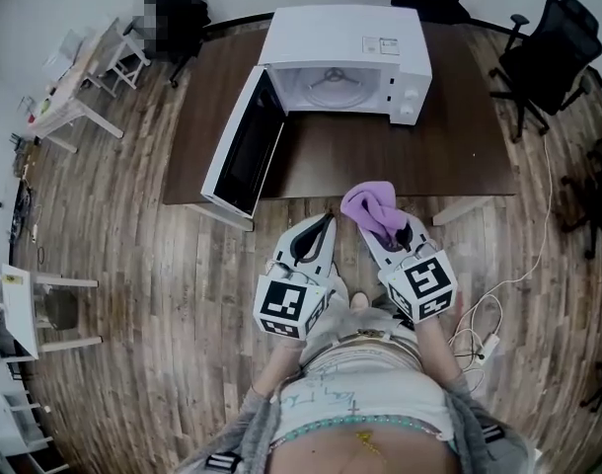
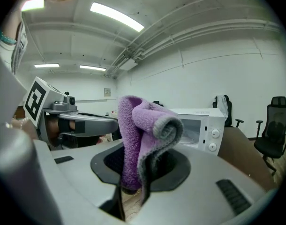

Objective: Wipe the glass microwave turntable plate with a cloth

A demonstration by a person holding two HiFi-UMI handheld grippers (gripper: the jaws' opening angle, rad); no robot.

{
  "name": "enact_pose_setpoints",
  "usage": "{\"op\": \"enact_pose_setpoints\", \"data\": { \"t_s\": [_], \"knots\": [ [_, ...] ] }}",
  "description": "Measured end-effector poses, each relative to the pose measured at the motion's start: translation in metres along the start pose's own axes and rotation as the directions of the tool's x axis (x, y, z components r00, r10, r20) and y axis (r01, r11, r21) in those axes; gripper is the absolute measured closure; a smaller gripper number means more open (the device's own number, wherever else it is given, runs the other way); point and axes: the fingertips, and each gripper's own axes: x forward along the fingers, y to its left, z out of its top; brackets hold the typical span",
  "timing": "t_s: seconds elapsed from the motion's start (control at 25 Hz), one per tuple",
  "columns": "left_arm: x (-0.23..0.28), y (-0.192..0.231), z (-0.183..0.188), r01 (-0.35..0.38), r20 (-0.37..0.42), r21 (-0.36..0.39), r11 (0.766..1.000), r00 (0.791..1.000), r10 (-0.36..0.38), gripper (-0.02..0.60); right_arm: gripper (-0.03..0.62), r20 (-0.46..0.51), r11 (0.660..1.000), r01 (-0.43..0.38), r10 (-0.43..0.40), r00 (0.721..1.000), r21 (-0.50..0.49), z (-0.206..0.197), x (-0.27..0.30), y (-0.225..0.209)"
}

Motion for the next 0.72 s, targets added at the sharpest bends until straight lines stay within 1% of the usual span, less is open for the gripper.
{"op": "enact_pose_setpoints", "data": {
  "t_s": [0.12, 0.28, 0.4, 0.52, 0.72],
  "knots": [
    [0.011, 0.018, 0.006, 0.010, 0.024, -0.005, 1.000, 1.000, -0.010, 0.571, 0.485, -0.015, 0.999, 0.011, -0.012, 1.000, -0.031, 0.009, 0.020, -0.005],
    [0.027, 0.049, 0.011, 0.029, 0.035, -0.026, 0.999, 0.999, -0.028, 0.571, 0.485, -0.035, 0.996, 0.040, -0.043, 0.998, -0.079, 0.021, 0.050, -0.014],
    [0.038, 0.075, 0.015, 0.023, 0.049, -0.031, 0.999, 0.999, -0.022, 0.571, 0.485, -0.040, 0.994, 0.048, -0.052, 0.998, -0.098, 0.029, 0.073, -0.022],
    [0.048, 0.096, 0.018, 0.025, 0.054, -0.033, 0.999, 0.998, -0.023, 0.571, 0.485, -0.037, 0.994, 0.054, -0.058, 0.998, -0.094, 0.035, 0.095, -0.028],
    [0.061, 0.122, 0.020, 0.054, 0.038, -0.021, 0.998, 0.998, -0.053, 0.571, 0.485, -0.045, 0.995, 0.066, -0.069, 0.997, -0.074, 0.037, 0.124, -0.033]
  ]
}}
